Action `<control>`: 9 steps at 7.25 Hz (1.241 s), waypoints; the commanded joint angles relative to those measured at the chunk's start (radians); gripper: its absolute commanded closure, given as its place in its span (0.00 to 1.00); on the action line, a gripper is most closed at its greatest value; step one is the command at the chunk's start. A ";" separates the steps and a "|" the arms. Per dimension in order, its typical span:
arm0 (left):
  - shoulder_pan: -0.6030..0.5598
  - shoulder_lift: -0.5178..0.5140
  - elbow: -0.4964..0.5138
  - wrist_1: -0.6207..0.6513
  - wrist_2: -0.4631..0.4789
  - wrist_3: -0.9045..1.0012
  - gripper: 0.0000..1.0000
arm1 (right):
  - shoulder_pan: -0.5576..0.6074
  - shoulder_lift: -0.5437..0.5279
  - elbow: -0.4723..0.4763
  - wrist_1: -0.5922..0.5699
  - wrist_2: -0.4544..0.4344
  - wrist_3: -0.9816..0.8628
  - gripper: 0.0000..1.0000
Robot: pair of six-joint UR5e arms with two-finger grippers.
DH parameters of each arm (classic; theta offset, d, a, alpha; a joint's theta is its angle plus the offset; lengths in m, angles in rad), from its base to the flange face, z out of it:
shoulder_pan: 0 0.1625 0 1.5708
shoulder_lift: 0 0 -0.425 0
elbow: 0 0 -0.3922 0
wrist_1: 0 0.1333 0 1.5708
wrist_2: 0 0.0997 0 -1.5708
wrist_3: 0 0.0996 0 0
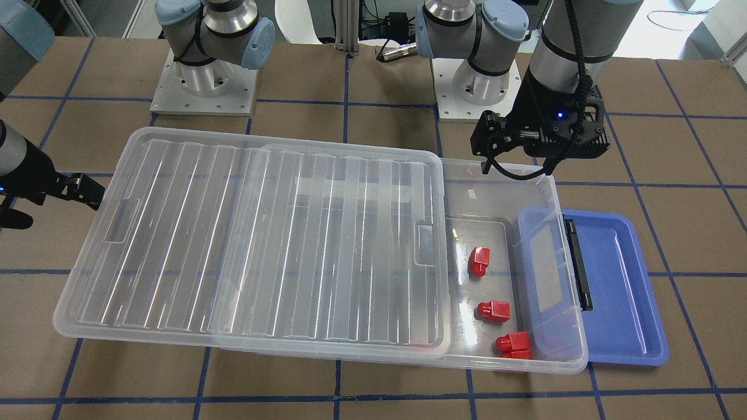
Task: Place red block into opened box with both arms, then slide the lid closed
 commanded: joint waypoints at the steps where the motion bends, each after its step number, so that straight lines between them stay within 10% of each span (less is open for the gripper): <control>1: -0.001 -0.005 -0.002 0.001 0.000 0.000 0.00 | 0.013 0.002 -0.004 0.001 0.007 0.046 0.00; 9: -0.003 -0.004 0.000 0.001 0.001 -0.002 0.00 | 0.269 0.057 -0.007 -0.127 0.038 0.306 0.00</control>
